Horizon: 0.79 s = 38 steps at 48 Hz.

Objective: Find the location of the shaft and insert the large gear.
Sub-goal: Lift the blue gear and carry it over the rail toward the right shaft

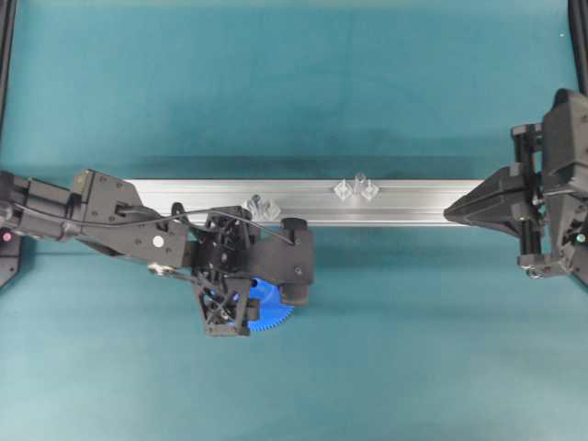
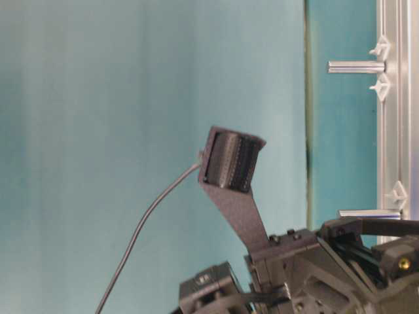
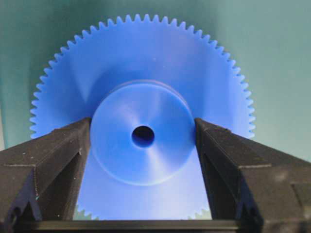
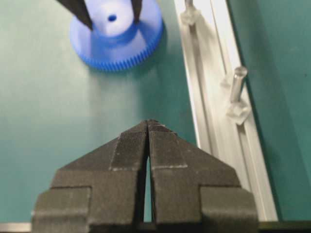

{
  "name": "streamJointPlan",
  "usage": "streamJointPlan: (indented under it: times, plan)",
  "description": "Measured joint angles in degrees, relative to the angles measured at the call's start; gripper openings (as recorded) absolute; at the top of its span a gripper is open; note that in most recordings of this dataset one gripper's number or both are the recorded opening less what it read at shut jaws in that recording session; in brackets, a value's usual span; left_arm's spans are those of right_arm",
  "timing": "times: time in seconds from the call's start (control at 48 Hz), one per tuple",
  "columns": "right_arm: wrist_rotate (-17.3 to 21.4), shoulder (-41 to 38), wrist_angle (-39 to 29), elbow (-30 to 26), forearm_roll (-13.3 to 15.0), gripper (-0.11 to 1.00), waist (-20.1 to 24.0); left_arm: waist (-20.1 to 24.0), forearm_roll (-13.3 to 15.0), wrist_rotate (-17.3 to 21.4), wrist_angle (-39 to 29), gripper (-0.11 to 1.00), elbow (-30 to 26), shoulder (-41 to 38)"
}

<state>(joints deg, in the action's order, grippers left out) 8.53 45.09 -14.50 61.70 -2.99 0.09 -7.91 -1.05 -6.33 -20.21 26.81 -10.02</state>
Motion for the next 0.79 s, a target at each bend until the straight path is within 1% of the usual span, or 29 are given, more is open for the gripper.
streamJointPlan:
  times: [0.146,0.312,0.437,0.541,0.791]
  plan:
    - [0.0,1.2,0.0,0.8,0.1,0.02,0.0,0.0,0.0,2.0,-3.6,0.72,-3.2,1.0]
    - [0.0,2.7,0.0,1.3,0.1,0.02,-0.1,0.0,0.0,6.3,-9.2,0.72,-7.0,2.5]
    - [0.0,4.0,0.0,1.9,0.1,0.02,-0.2,0.7,0.0,9.0,-11.2,0.72,-9.6,3.3]
    - [0.0,5.0,0.0,2.3,0.1,0.02,-0.3,2.7,0.0,12.0,-12.3,0.72,-12.5,3.7]
    - [0.1,9.1,0.0,3.4,0.1,0.02,-0.4,9.7,-0.1,20.5,-12.3,0.72,-17.9,3.7]
